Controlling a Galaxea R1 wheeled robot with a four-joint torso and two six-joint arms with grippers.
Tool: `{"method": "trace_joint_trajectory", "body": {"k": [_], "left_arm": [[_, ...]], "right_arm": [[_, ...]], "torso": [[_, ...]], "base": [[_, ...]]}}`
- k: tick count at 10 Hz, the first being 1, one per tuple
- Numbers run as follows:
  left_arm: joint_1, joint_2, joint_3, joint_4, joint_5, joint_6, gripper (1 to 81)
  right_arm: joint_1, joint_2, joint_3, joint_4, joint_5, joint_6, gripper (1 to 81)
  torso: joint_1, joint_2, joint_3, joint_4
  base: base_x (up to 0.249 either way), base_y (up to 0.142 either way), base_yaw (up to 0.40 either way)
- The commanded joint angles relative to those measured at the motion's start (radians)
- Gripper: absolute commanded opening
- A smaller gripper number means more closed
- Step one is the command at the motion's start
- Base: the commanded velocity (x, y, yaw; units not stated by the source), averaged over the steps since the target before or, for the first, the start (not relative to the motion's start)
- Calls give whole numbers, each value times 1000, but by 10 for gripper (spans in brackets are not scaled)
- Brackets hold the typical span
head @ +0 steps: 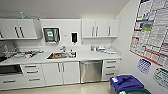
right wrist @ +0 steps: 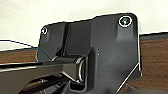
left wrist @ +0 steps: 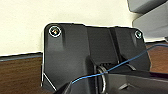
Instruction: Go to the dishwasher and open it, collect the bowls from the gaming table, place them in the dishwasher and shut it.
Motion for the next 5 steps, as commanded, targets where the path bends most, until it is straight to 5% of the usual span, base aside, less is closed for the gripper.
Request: {"method": "trace_joint_trajectory", "body": {"k": [1, 5], "left_arm": [[-44, -15, 3, -5, 55, -1, 811], [-44, -15, 3, -6, 49, -1, 811]], "right_arm": [[50, -22, 12, 9, -64, -3, 811], [50, -15, 9, 6, -64, -3, 811]], "torso": [[0, 0, 0, 0], [0, 0, 0, 0]], "base": [[97, 0, 0], [104, 0, 0]]}}
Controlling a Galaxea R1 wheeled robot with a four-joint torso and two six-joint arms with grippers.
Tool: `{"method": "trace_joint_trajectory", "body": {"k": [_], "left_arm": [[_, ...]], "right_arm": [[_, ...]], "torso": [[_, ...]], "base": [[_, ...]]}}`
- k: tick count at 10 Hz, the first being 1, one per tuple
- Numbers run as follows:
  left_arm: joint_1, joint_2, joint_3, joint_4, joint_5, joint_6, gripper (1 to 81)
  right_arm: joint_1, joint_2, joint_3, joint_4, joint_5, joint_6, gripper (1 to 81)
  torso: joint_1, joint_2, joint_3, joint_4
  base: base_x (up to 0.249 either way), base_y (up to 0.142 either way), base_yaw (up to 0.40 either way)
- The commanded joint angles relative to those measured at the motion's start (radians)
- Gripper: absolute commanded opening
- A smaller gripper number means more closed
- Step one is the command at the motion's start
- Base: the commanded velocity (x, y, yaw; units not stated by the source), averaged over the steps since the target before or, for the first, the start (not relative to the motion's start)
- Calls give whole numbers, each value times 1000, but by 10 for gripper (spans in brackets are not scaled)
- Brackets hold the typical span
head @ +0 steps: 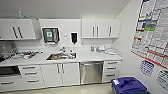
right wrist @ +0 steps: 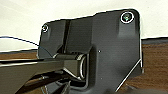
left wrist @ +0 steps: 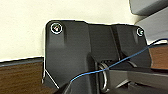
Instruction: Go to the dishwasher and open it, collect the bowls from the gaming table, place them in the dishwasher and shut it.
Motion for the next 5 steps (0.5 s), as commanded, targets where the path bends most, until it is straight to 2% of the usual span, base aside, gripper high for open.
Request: {"method": "trace_joint_trajectory", "body": {"k": [1, 5], "left_arm": [[-54, -16, 5, -8, 37, -1, 811], [-54, -14, 5, -11, 37, -1, 811]], "right_arm": [[58, -12, 3, 8, -59, -3, 811], [58, -5, -17, 9, -59, -3, 811]], "torso": [[0, 0, 0, 0], [0, 0, 0, 0]], "base": [[134, 0, 0], [167, 0, 0]]}}
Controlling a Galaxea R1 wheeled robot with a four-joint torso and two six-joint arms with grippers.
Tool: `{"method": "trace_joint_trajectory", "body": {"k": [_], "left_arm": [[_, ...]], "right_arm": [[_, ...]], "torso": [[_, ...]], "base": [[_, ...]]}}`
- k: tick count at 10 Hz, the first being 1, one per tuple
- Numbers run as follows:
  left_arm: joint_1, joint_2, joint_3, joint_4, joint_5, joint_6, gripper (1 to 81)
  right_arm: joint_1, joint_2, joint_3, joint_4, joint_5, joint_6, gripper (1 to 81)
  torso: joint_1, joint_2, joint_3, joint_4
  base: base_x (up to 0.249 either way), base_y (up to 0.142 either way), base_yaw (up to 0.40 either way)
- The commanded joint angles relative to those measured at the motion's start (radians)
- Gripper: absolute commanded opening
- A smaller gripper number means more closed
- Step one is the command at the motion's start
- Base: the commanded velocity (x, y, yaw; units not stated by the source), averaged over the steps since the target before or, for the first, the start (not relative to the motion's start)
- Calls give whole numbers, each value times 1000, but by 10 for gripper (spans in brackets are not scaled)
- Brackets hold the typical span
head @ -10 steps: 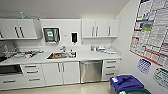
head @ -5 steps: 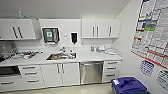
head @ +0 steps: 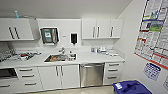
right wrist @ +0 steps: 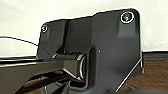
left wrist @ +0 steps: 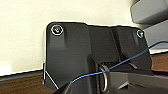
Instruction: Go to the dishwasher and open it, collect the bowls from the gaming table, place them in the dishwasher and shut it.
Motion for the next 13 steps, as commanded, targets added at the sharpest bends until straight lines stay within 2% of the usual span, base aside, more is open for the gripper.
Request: {"method": "trace_joint_trajectory", "body": {"k": [1, 4, 13], "left_arm": [[-53, -14, 5, -6, 50, -1, 811], [-53, -15, 5, -6, 50, -1, 811], [-53, -15, 5, -6, 50, -1, 811]], "right_arm": [[58, -21, 7, 8, -59, -3, 811], [58, -19, 4, 9, -59, -3, 811], [58, -16, -1, 8, -59, -3, 811]], "torso": [[0, 0, 0, 0], [0, 0, 0, 0], [0, 0, 0, 0]], "base": [[170, 0, 0], [163, 0, 0], [159, 65, 0]]}}
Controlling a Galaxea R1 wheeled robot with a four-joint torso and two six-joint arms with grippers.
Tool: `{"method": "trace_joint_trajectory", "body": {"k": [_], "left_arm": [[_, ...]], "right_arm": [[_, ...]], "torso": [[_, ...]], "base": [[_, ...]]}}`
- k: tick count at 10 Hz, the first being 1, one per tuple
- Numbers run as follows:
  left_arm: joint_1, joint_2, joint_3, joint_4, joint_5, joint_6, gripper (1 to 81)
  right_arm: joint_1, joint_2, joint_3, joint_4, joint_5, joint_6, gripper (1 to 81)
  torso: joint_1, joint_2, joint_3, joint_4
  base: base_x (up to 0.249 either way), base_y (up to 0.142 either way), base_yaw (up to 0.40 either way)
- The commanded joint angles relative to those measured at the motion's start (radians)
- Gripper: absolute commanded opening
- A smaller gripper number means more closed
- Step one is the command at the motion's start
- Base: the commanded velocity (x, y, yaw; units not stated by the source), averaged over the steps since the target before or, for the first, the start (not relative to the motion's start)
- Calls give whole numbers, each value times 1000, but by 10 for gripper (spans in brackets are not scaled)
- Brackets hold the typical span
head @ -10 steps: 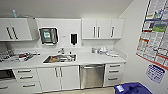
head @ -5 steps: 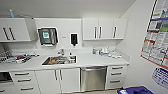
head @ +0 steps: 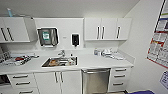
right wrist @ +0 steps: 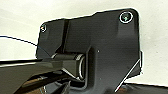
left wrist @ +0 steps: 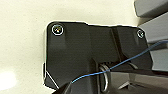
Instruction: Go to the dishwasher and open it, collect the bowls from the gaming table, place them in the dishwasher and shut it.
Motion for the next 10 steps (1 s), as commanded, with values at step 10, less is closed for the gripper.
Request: {"method": "trace_joint_trajectory", "body": {"k": [10], "left_arm": [[-52, -9, 5, -3, 50, -1, 811]], "right_arm": [[56, -17, 4, 8, -59, -3, 811]], "torso": [[-2, -1, 0, 0]], "base": [[157, 0, 0]]}}
